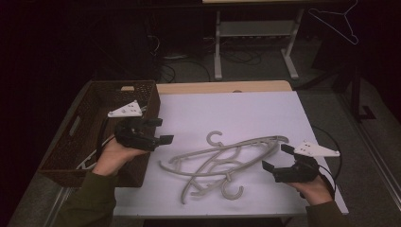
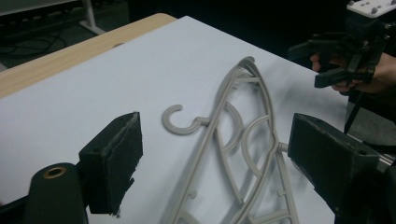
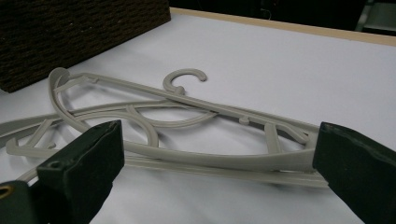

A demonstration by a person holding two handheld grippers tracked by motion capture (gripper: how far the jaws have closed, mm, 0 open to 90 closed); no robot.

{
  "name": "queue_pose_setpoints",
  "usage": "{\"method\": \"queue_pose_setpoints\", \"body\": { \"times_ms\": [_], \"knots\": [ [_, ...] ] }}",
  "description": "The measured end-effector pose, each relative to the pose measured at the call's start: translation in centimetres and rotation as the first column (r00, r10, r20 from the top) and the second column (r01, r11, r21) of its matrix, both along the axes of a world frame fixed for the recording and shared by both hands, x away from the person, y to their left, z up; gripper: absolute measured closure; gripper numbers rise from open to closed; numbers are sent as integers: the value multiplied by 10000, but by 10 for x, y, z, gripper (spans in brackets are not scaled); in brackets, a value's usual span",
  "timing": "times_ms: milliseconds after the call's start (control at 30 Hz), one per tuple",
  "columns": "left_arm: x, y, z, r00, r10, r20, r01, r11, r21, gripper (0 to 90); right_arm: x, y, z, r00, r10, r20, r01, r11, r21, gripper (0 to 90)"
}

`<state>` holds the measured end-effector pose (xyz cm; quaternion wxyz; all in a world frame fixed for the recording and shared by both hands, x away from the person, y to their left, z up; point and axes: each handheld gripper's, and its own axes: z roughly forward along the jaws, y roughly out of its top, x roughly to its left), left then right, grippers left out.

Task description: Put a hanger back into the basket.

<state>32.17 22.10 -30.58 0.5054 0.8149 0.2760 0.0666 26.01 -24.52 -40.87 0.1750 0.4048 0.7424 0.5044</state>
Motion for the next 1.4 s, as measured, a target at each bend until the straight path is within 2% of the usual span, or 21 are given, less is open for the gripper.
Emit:
{"method": "queue_pose_setpoints", "body": {
  "times_ms": [133,267,500,600,733,800,900,1033,1100,1267,1400],
  "knots": [
    [-3,-16,-5,9996,-277,-4,277,9996,-67,176,0,0,0,10000,21,3,-21,10000,-6,14],
    [-7,-32,-13,9984,-562,-30,562,9984,47,176,-1,0,0,10000,33,1,-33,10000,6,14],
    [-13,-54,-33,9944,-1027,-232,1033,9944,228,186,0,1,0,10000,84,-45,-84,10000,26,14],
    [-15,-62,-43,9920,-1220,-315,1236,9909,541,200,-1,1,-1,10000,90,-40,-89,10000,21,14],
    [-15,-68,-54,9878,-1501,-415,1527,9859,686,234,0,0,-1,10000,79,-40,-79,10000,21,14],
    [-14,-72,-62,9837,-1723,-518,1764,9802,896,246,0,0,-2,9999,82,-66,-81,10000,15,14],
    [-14,-76,-71,9776,-2000,-657,2057,9738,967,299,0,0,-2,9999,96,-75,-96,10000,-5,14],
    [-14,-82,-83,9660,-2385,-996,2497,9606,1218,377,0,0,-3,9999,115,-67,-116,9999,-48,14],
    [-14,-84,-88,9635,-2450,-1079,2586,9560,1382,405,0,0,-3,9999,114,-85,-115,9999,-42,14],
    [-12,-91,-101,9518,-2744,-1372,2966,9373,1830,486,-1,0,-4,9998,139,-104,-140,9999,-73,14],
    [-13,-95,-107,9464,-2893,-1436,3152,9245,2143,516,-1,0,-4,9998,150,-105,-151,9999,-80,14]
  ]
}}
